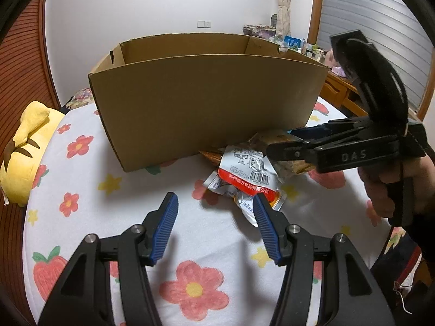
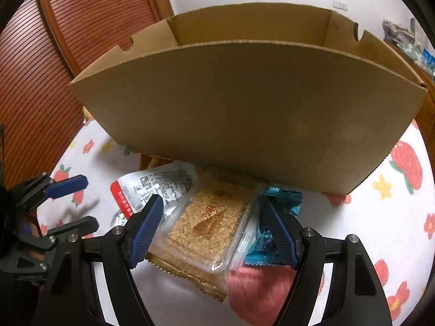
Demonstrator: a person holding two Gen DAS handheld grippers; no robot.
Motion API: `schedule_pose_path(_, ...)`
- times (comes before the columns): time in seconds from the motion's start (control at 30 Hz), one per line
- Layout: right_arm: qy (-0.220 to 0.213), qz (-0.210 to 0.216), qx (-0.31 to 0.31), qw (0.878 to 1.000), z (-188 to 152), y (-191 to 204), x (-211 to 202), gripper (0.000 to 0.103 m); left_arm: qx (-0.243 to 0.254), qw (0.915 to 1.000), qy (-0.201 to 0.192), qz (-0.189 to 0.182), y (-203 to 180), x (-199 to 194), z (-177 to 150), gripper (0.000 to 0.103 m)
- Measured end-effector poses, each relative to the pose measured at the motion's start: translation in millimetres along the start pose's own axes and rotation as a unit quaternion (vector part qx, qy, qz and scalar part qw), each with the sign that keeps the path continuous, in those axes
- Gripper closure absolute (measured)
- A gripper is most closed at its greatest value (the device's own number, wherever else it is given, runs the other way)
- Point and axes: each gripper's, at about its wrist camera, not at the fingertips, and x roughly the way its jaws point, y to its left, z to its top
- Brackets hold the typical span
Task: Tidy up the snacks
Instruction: 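Lower both tools to the snacks beside the box and grasp the sesame bar with the right tool, then lift the sesame bar with the right tool while the left tool grasps the silver pouch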
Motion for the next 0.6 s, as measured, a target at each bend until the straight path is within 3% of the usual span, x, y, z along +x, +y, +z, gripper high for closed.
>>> schedule_pose_path(0.2,0.013,0.009,0.000,1.000,1,2,9,0.026,0.003,1.0000,-0.001,-0.002,-3,1,2,0.045)
schedule_pose_path(0.43,-0.004,0.016,-0.003,1.000,-7,3,-5,0.054,0.012,0.9999,-0.003,-0.007,-8,5,12,0.045)
schedule_pose_path(0.6,-0.023,0.016,-0.014,1.000,-25,5,-23,0.056,0.028,0.9996,0.000,-0.011,-16,12,20,0.045)
